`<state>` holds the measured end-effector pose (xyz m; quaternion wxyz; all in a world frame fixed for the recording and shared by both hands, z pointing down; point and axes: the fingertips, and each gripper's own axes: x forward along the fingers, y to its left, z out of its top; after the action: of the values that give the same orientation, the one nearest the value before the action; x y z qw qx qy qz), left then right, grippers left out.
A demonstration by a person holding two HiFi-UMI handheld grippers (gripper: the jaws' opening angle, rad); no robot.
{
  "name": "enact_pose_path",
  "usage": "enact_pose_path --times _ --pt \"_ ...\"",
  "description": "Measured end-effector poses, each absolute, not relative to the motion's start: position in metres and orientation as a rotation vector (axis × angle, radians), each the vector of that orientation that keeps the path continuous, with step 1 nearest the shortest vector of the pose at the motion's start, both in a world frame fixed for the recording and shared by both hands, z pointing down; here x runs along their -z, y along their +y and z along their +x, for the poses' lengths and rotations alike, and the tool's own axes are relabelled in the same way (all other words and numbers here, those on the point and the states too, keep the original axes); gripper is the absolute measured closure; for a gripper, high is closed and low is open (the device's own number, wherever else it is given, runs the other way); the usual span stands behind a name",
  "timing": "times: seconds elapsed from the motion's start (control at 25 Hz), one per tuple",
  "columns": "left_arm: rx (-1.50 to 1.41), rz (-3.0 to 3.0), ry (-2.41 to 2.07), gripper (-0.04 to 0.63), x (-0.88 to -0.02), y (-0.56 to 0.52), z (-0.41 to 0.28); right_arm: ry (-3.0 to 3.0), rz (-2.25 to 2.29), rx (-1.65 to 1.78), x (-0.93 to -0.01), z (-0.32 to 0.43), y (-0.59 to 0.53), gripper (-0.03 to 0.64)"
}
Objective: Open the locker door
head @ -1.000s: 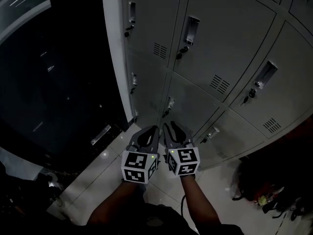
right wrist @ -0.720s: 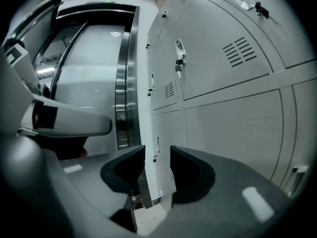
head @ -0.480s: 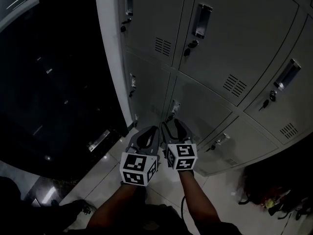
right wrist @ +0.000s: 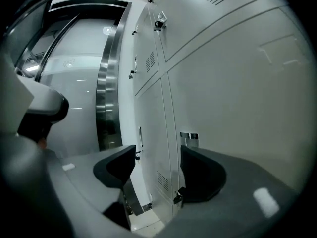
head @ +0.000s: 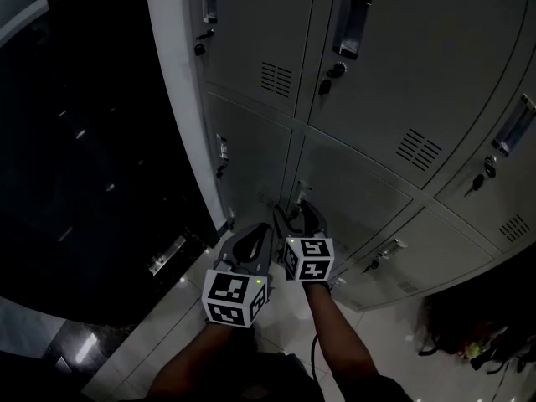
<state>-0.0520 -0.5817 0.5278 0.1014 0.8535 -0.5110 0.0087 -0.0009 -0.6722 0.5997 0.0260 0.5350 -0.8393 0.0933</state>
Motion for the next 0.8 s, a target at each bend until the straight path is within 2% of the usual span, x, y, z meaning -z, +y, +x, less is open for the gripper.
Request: enact_pose_path --times 0.2,0.8 --pt "-0.033 2.529 -1.495 0.589 -0.541 -0.595 -0.056 -2.558 1.686 -0.310 -0.620 -0.002 -0.701 0.335" --pt "-0.022 2.493 -1.514 0.589 -0.562 -0.609 -0.075 -2.492 1.770 -0.258 -0.633 -0.002 -0.724 0.336"
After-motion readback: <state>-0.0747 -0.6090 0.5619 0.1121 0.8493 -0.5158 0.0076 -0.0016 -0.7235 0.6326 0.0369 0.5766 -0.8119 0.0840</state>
